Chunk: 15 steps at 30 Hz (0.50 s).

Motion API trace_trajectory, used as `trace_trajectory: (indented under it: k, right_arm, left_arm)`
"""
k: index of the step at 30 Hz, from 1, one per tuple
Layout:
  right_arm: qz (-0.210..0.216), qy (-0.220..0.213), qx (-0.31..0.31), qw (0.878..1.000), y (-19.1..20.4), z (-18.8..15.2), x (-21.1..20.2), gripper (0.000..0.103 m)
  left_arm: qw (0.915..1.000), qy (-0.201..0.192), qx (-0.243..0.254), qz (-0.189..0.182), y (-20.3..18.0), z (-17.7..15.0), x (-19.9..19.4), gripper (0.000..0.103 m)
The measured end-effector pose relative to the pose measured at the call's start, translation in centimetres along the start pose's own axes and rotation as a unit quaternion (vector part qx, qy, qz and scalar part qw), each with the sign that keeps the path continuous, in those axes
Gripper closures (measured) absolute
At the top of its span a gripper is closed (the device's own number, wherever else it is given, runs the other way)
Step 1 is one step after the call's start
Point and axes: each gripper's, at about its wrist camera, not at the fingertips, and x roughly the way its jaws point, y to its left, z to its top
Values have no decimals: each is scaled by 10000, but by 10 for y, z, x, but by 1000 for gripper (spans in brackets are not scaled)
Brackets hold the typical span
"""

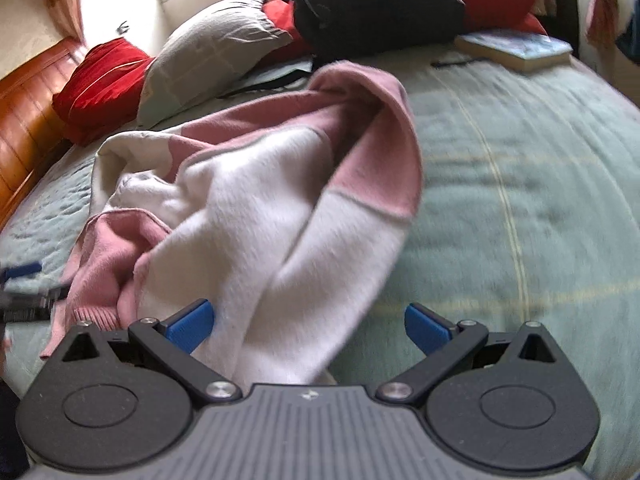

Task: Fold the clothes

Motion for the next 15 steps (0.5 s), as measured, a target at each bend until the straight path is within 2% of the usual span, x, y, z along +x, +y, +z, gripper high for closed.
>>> trace_trajectory:
  k: [4,9,12,15]
  right_arm:
    - [133,24,328,9994,-9,-9,-1,0]
    - [188,-38,452,9988,-15,-10,-3,0]
    - [127,-120,460,9988,-21,-2,-5,0]
    - [-146,-324,431,9984,-31,20,-3,0]
  left_arm:
    - [9999,-83,96,-12,-17,-15,-21,1]
    - [9996,-239,109,-131,-33,-18,-46,1]
    - [9989,-402,99,-209,-44,-13,-58,1]
    - [9977,-502,246,-384,-59,-6,-60,1]
